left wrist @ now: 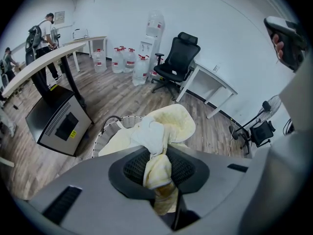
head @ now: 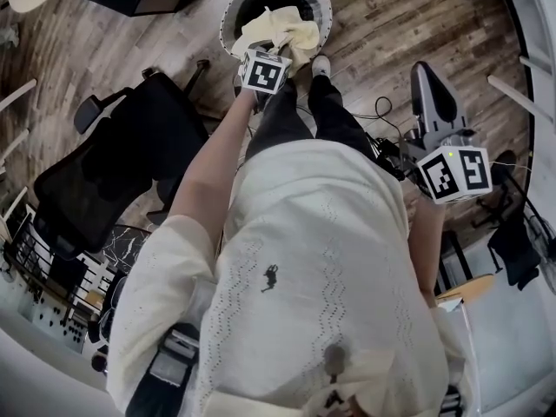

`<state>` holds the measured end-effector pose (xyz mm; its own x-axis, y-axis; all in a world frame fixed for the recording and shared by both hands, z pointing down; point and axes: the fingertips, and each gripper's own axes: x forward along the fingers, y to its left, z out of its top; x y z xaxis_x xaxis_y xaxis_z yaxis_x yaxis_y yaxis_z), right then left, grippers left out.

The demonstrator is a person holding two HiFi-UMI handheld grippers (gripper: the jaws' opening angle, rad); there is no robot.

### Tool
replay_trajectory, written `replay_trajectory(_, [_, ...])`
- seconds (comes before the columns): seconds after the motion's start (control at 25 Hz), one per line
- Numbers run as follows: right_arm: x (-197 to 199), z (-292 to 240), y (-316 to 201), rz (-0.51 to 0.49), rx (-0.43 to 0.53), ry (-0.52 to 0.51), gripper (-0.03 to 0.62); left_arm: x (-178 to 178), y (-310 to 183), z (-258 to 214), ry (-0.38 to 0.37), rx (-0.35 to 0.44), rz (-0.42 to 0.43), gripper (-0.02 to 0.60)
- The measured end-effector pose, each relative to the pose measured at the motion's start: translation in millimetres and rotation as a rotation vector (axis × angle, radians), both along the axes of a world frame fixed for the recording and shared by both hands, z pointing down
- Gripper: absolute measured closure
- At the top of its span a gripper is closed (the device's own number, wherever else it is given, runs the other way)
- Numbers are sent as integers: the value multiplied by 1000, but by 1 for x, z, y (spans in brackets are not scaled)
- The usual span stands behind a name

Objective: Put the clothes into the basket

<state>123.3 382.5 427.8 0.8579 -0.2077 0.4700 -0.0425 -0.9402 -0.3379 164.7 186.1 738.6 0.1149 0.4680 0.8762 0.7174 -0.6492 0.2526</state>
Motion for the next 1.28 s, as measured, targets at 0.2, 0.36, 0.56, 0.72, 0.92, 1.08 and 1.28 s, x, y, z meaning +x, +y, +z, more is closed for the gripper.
replay_trajectory(0.2, [-7,2,0,7,-1,-9,586,-6,-2,17,-2,46,50,488])
replay_trajectory(0.36, [-9,4,1,12,-1,-14,586,-11,-4,31,-22,92,100,488])
replay_trajectory(0.56, [-8,16,3,9,2,-31,586,-11,-5,47,-46,105,130,488])
replay_trajectory(0.72, [-16,16,4,16,-2,-42,586,-19,-12,55,-45,149,162,486])
replay_trajectory(0.92, [-16,21,6,21,-7,-51,586,-22,-19,69,-71,178,157,485])
replay_trajectory(1.08, [-17,24,7,24,-11,-59,586,-23,-28,78,-94,182,114,479])
replay_trajectory(1.28, [-20,27,6,21,-9,-63,586,-23,-31,81,-93,192,100,476])
